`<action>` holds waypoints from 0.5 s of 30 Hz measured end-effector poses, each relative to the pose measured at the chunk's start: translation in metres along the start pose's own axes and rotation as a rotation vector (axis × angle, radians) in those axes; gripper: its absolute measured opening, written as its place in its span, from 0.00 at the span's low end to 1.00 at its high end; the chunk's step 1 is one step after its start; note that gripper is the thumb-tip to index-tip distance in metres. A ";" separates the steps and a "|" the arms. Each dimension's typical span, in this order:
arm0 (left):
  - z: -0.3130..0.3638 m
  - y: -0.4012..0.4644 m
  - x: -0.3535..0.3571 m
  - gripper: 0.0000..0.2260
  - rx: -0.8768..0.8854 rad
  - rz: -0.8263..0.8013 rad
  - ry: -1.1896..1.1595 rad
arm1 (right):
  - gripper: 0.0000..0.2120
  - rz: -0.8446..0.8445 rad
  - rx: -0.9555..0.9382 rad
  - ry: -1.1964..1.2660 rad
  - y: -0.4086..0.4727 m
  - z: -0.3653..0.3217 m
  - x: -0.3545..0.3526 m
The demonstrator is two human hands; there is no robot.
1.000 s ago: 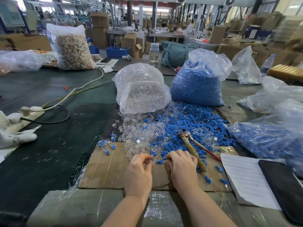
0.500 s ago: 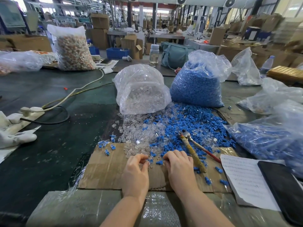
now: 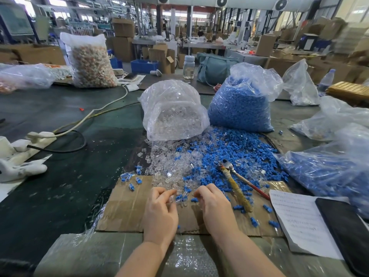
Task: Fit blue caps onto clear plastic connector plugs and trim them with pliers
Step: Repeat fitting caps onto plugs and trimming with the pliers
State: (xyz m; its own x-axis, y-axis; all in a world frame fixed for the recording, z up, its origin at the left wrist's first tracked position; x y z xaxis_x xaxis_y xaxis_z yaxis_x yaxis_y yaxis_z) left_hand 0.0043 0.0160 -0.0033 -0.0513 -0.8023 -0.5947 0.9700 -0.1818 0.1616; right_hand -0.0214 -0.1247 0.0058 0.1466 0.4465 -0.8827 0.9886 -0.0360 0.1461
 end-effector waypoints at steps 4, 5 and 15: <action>0.001 -0.006 0.001 0.19 0.069 -0.026 0.064 | 0.08 0.014 0.005 -0.010 0.001 0.001 -0.001; 0.001 -0.006 0.002 0.21 0.088 -0.045 0.100 | 0.08 0.019 0.006 -0.010 0.001 0.001 -0.002; -0.013 -0.003 0.013 0.48 0.208 -0.280 0.611 | 0.09 0.059 0.002 -0.008 0.002 0.005 -0.003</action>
State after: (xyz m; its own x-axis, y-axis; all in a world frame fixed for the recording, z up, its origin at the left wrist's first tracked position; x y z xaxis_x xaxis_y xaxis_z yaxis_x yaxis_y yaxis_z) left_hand 0.0040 0.0138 -0.0221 -0.0903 -0.2574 -0.9621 0.8709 -0.4890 0.0490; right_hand -0.0198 -0.1302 0.0067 0.2044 0.4368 -0.8760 0.9784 -0.0634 0.1967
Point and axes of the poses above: each hand's wrist, its own y-axis towards the middle knuckle, its own x-axis out of the palm, z = x × y, the point moved 3 cm from there along y, towards the middle knuckle, and after that the axes turned 10 degrees about -z, right-handed, at the moved point
